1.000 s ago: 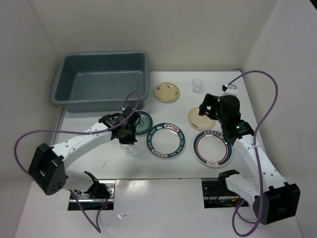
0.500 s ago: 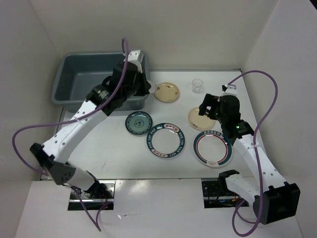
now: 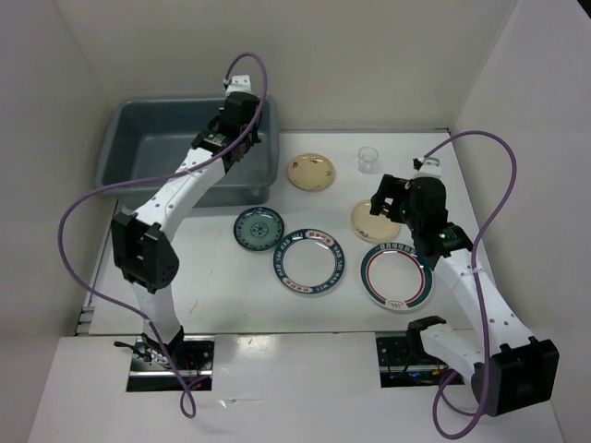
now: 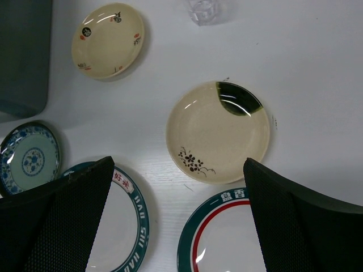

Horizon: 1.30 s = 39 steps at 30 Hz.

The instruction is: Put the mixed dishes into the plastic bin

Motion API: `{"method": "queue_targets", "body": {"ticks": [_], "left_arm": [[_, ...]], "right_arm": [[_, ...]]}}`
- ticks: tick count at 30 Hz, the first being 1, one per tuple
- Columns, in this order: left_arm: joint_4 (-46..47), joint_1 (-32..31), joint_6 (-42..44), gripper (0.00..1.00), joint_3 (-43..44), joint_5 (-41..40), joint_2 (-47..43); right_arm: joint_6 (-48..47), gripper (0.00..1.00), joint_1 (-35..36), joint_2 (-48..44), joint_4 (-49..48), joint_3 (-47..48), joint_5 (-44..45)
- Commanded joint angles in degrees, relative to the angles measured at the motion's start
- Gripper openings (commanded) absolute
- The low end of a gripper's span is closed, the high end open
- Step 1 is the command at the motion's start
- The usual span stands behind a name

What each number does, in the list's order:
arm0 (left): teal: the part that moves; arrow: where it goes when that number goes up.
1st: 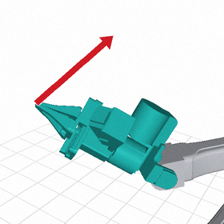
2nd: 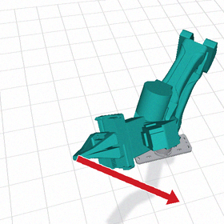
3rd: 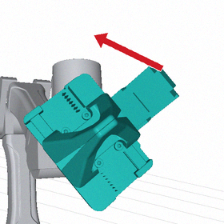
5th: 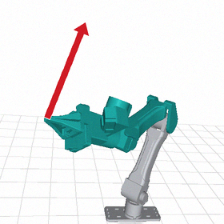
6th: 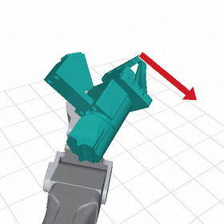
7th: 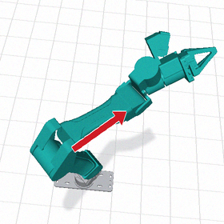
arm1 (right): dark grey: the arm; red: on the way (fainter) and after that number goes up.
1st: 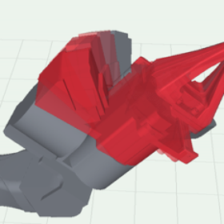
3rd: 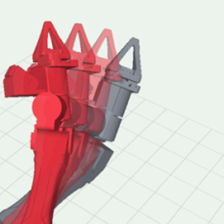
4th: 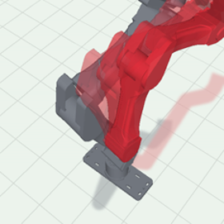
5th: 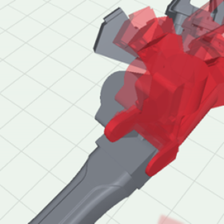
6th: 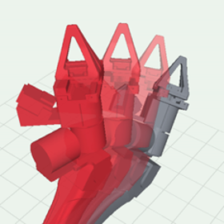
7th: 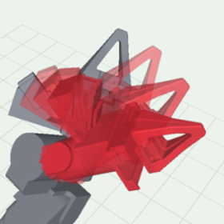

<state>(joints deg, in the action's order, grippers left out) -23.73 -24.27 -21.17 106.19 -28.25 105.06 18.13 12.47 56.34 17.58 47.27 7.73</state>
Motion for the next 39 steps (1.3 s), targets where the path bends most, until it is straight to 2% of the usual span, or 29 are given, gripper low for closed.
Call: {"method": "queue_targets", "body": {"ticks": [1,6,13,17,22,23,29,33,39], "left_arm": [[3.3,-0.6,1.2,0.0,-0.3,-0.1,5.6],[2.8,-0.6,-0.1,0.0,-0.9,2.6,12.3],[2.3,-0.6,-0.1,0.0,3.4,3.8,19.6],[1.6,-0.6,-0.1,0.05,5.8,3.8,22.4],[1.0,-0.6,0.4,0.17,8.3,3.8,24.4],[1.0,-0.6,0.4,0.24,9.0,3.8,24.4],[1.0,-0.6,1.6,0.46,10.8,2.7,24.4],[1.0,-0.6,1.6,0.51,12.1,2.1,21.6],[-0.8,-0.6,3.9,0.54,18.2,-0.8,16.8]], "right_arm": [[-0.4,1.0,0.6,1.1,-2.4,0.5,0.4],[-0.4,1.0,0.6,2.2,-2.4,0.5,0.4],[-0.9,1.0,0.6,2.7,-2.4,0.5,0.4],[-0.9,1.0,0.6,2.7,-2.4,0.5,0.4],[-0.9,1.0,0.6,2.7,-2.4,0.5,-0.2],[-0.9,1.0,0.6,2.7,-2.4,0.5,-0.2],[-0.9,1.0,0.6,3.3,-2.9,0.5,-0.7],[-0.9,1.0,0.6,3.8,-2.9,0.5,-1.2],[-0.9,1.0,0.6,3.8,-3.4,0.5,-1.0]]}}
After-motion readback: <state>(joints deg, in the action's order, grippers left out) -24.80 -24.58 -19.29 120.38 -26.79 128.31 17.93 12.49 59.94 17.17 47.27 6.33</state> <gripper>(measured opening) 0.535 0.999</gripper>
